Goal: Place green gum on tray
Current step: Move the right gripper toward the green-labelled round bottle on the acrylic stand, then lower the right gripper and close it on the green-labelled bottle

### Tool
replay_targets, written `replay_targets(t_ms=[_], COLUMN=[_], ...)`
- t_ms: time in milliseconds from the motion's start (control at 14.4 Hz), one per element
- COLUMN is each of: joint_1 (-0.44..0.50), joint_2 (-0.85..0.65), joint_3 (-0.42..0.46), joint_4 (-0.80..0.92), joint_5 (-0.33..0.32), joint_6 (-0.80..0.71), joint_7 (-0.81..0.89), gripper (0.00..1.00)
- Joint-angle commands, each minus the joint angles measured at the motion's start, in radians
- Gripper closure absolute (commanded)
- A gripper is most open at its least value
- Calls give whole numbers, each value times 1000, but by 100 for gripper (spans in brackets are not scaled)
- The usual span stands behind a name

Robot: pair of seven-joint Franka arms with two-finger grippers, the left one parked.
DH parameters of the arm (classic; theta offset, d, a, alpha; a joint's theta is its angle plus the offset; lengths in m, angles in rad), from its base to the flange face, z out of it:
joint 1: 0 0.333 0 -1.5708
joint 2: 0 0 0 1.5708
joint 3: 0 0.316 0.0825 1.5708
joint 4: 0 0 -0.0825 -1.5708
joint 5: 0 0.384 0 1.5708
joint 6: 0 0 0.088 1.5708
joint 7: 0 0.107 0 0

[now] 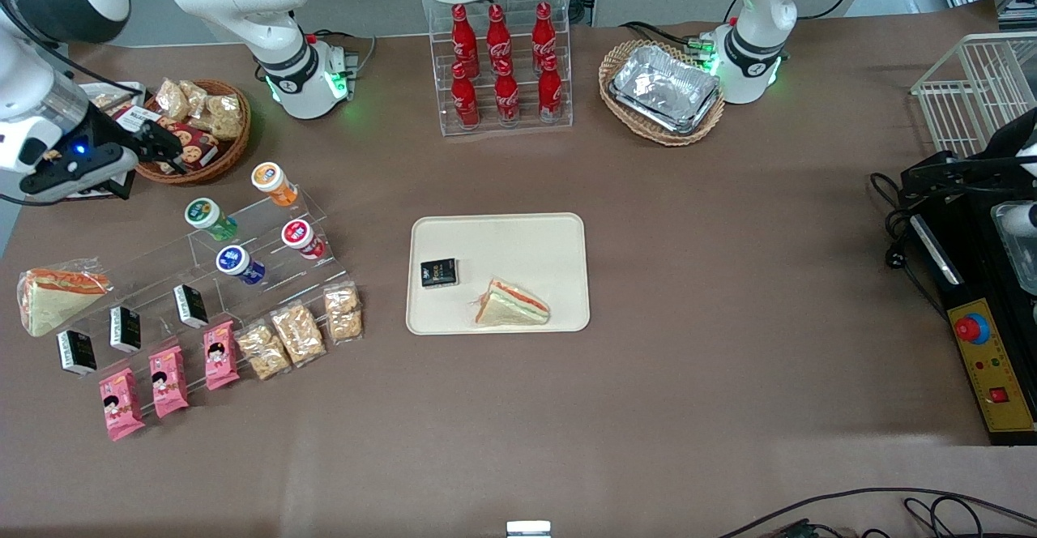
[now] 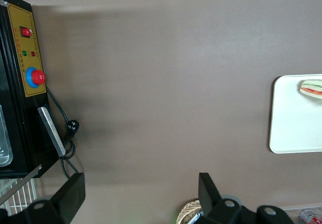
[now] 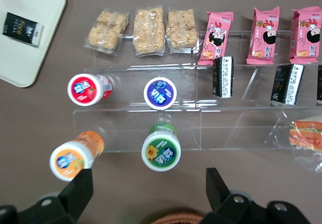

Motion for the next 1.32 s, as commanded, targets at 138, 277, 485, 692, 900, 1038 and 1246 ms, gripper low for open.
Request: replay_targets(t_ms=[138,277,485,692,900,1038,1246], joint_1=[-17,-19,-17,-19,-17,-17,-17], joint_2=[-36,-32,-21,11,37,51,57], joint_3=[-22,-28,-39,-42,-57,-59,-59], joint_4=[-244,-301,-335,-366,-376,-376,-373], joint_5=[-20,-20,-20,-20,-20,-20,-20], joint_6=[291,351,388,460,497,509,509], joint_7=[-38,-38,-38,-38,-38,-38,-38], gripper=[0,0,0,0,0,0,49])
